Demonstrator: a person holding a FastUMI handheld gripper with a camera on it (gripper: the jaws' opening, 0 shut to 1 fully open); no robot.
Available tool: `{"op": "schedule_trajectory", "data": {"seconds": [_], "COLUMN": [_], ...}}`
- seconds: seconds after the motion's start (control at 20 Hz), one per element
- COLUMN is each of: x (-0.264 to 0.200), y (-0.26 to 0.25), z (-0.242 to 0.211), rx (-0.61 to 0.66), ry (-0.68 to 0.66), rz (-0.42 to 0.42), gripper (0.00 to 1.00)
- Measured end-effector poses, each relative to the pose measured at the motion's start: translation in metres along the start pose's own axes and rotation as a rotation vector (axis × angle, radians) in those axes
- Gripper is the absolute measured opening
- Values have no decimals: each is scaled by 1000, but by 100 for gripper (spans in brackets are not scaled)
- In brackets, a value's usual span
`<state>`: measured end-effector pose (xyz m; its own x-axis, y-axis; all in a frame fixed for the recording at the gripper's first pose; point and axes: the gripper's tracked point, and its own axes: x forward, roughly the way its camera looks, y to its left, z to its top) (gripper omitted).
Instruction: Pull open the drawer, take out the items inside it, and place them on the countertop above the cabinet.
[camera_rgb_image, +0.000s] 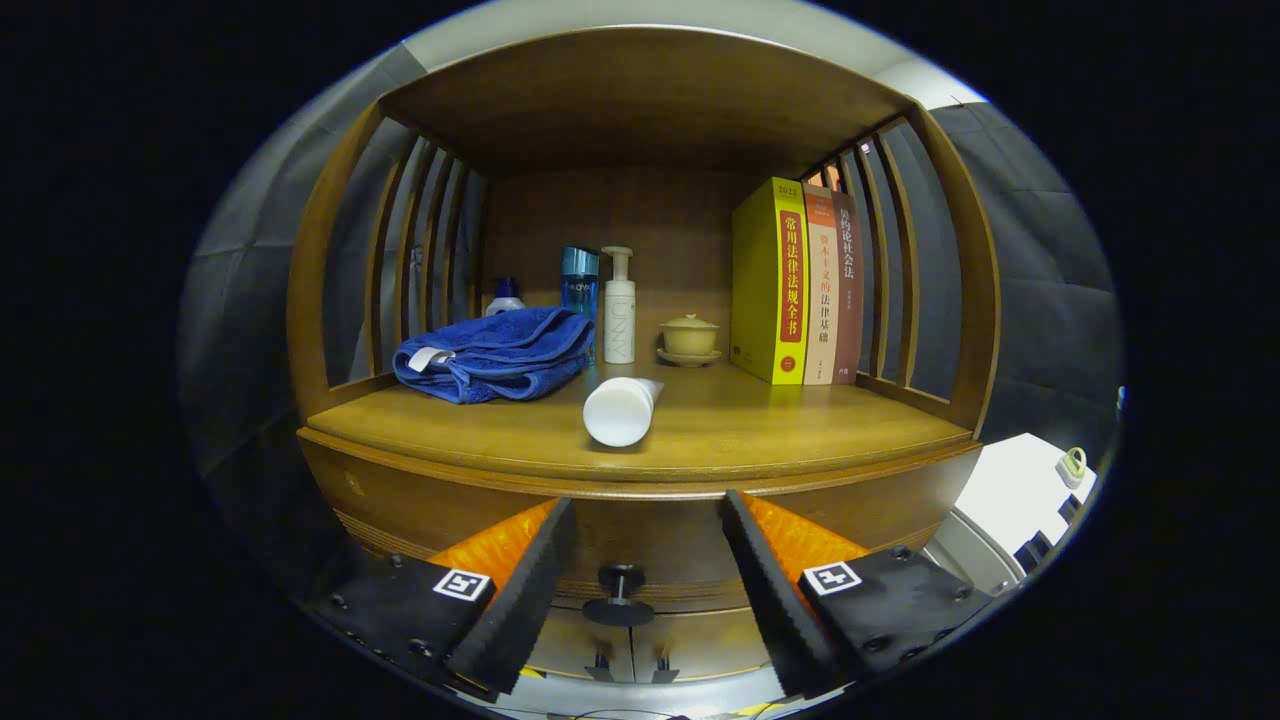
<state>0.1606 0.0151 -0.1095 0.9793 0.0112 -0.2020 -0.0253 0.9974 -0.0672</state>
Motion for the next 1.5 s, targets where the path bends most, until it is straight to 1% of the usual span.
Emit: {"op": "schedule_trajectory", "data": {"seconds": [0.15, 0.25, 0.6, 0.8, 0.9, 1.1, 1.5], "x": [-15, -34, -123, -164, -176, -186, -185], "y": [3, -3, -16, -21, -21, -22, -16], "z": [18, 28, 66, 80, 80, 74, 79], "rx": [29, 38, 59, 82, 83, 37, 54], "ry": [-37, -55, -133, -166, -174, -178, -197], "rz": [19, 14, -3, -11, -10, -24, -17], "gripper": [98, 98, 97, 97, 97, 97, 97]}}
